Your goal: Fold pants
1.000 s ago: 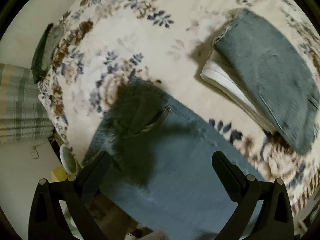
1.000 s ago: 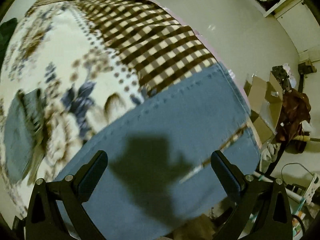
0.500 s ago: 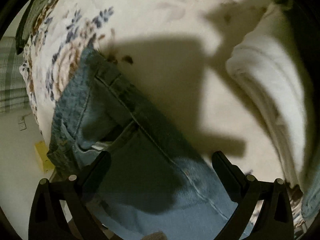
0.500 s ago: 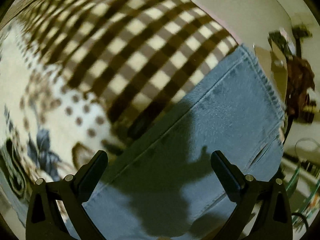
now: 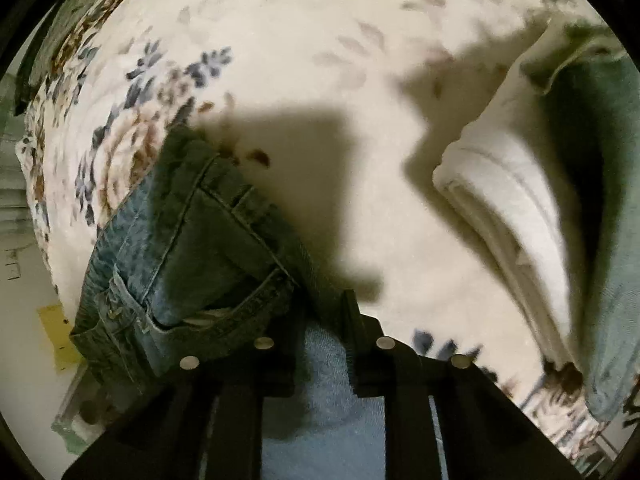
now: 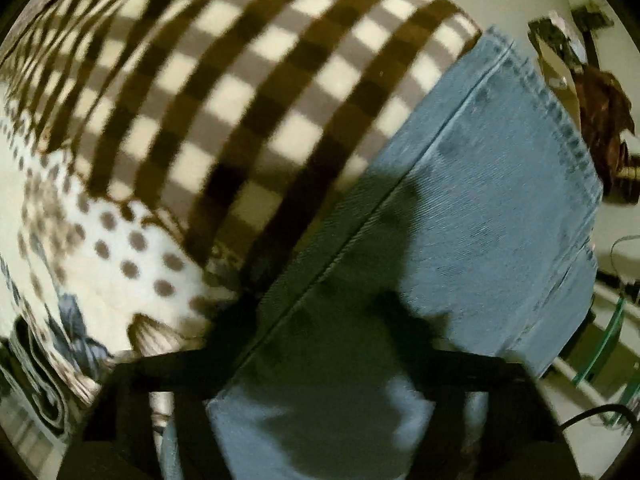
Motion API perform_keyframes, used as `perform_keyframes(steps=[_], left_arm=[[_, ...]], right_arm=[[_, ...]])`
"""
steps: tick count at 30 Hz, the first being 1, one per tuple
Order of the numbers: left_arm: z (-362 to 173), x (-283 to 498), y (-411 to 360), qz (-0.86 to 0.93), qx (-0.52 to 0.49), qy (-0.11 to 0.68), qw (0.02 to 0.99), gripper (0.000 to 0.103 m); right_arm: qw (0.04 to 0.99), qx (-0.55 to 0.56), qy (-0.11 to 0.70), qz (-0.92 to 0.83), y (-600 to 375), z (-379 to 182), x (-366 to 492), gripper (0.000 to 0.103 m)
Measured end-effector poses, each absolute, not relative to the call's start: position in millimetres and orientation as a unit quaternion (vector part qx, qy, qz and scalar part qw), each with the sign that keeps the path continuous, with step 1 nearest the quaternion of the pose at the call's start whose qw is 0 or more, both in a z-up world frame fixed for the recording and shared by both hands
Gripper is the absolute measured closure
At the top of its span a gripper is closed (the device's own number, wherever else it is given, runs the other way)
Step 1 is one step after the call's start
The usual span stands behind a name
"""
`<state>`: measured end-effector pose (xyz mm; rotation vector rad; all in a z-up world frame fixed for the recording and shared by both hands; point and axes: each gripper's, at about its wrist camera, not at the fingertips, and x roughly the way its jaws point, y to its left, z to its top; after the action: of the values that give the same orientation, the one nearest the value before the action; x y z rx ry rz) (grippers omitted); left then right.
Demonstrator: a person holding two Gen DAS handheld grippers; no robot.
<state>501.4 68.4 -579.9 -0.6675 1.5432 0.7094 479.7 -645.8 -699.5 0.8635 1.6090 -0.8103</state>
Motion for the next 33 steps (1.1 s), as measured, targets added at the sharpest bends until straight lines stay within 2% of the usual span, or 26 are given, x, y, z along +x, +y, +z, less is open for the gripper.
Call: perform_keyframes(steps=[2, 11, 21, 27, 33], left_arm=[[-564, 496, 68, 0.3, -0.297, 0.654, 0.628, 0.095], [-494, 450, 87, 0.256, -0.35, 0.599, 0.673, 0.097], [-432, 314, 106, 0.201, -0.388, 0.531, 0.726, 0.097], [-445, 229, 112, 0.191, -0.377, 0.53, 0.735, 0.097], [-519, 155, 119, 0.205, -0.382, 0.559, 0.707, 0.098]], right_arm=[[0.547, 0.371, 0.672, -0.333, -643, -691, 479, 0.096], [0.6, 0.362, 0.649, -0.298, -630, -609, 451, 0.098], [0.683, 0.373, 0.587, -0.223, -614, -508, 356, 0.098], [0.726, 0.342, 0.564, -0.195, -596, -493, 280, 0.098], [0.714, 0.32, 0.584, -0.216, -589, -547, 202, 0.098]])
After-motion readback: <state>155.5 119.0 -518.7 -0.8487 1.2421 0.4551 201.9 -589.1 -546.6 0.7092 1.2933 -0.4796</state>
